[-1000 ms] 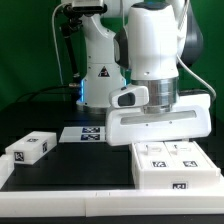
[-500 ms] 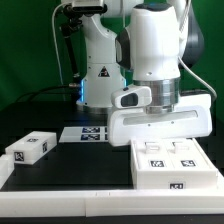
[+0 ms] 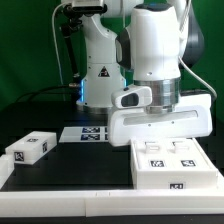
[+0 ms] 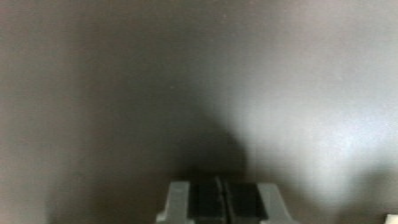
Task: Assemble cabinet
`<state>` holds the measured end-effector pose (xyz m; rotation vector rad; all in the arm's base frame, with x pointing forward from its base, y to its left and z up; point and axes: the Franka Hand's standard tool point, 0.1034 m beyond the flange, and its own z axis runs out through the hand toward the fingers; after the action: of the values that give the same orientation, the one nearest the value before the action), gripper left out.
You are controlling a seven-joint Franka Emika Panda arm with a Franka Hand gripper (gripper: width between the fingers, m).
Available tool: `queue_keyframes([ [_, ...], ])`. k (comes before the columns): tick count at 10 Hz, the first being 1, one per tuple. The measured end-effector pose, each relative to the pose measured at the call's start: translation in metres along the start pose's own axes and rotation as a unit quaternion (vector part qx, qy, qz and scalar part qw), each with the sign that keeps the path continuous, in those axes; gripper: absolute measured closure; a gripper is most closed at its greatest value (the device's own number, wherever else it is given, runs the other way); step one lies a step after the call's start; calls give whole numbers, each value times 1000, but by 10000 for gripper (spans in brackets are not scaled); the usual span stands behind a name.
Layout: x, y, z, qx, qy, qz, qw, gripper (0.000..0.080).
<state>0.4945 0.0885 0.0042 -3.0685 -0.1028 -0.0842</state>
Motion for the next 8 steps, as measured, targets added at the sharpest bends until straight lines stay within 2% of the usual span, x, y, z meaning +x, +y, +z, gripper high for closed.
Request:
queue_keyframes([
  [4,13,8,-50,-6,-13,-26,1000,798],
  [8,28,10,-86,-8,-29,-39,999,798],
])
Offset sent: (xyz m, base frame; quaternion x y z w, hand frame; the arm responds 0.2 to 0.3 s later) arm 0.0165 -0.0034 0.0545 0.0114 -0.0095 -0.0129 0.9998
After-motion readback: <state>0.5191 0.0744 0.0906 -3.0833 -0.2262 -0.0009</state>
